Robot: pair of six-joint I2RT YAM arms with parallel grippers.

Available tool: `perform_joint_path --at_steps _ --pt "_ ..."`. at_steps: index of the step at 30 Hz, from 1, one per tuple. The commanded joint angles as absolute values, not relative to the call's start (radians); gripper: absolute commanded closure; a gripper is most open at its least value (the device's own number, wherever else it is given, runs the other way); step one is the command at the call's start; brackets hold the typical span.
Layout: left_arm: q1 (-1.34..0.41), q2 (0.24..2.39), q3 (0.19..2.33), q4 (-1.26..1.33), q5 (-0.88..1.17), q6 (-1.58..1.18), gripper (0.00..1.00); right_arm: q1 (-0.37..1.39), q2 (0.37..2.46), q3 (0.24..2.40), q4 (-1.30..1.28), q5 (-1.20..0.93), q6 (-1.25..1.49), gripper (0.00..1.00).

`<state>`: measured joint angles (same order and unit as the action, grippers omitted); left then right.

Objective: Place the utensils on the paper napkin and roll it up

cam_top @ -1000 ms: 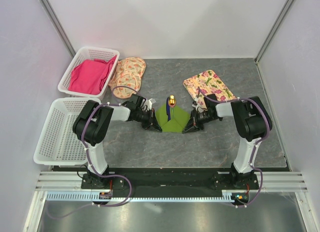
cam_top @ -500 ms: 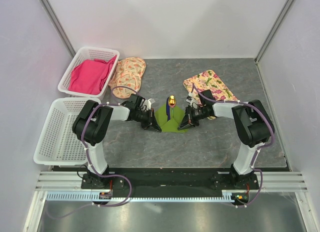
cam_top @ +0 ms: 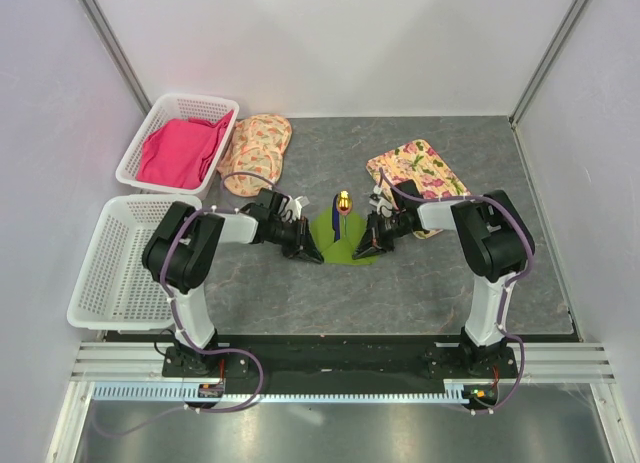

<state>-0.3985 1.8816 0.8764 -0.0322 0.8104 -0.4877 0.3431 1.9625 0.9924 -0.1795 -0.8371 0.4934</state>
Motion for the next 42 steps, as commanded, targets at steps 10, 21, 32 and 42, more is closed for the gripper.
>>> perform_joint_path --at_steps 10,21,32,42 --pt "-0.425 1.833 0.854 0.445 0.873 -0.784 0.73 0.348 1.967 1.025 -0.160 -0.813 0.488 1.00" --pt "-0.486 1.969 0.865 0.687 0.822 -0.922 0.87 0.348 1.973 1.031 -0.164 -0.808 0.488 1.00" --pt "-0.486 2.040 0.867 0.661 0.759 -0.922 0.97 0.347 1.965 1.032 -0.175 -0.811 0.483 1.00" --pt "-0.485 2.063 0.867 0.649 0.750 -0.919 0.98 0.347 1.881 1.058 -0.256 -0.805 0.454 0.93"
